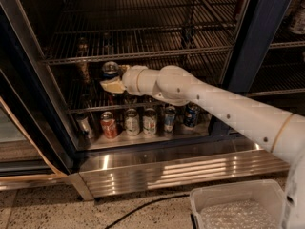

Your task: Pick pepsi can from middle shelf of fridge

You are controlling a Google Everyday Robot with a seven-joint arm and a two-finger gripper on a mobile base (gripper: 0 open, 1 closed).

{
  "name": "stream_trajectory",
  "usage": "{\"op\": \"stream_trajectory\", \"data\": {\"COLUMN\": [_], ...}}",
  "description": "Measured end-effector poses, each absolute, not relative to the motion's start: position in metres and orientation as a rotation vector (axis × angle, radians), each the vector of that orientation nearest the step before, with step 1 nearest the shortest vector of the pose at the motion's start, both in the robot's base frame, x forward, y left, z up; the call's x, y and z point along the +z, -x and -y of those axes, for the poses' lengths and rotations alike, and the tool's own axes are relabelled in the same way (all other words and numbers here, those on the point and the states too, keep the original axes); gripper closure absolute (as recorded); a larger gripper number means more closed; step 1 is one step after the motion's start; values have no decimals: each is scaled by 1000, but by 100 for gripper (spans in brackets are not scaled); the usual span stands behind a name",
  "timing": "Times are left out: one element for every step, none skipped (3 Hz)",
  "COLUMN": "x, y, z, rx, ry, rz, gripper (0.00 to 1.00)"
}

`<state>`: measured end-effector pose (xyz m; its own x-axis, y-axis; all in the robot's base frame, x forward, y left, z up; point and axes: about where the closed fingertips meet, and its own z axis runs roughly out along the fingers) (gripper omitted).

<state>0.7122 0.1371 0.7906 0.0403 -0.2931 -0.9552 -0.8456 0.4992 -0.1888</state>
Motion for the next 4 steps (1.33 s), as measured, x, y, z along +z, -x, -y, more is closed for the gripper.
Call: {"op": "stream_trajectory", "data": {"x": [793, 793, 792, 792], "y": [-700, -687, -668, -668], "z": [-97, -72, -68, -68], "rx": [444, 432, 501, 501], "ry": [1076, 1104, 1138, 1138], "rz": [-1570, -1582, -1564, -1564], "gripper": [100, 100, 100, 100]}}
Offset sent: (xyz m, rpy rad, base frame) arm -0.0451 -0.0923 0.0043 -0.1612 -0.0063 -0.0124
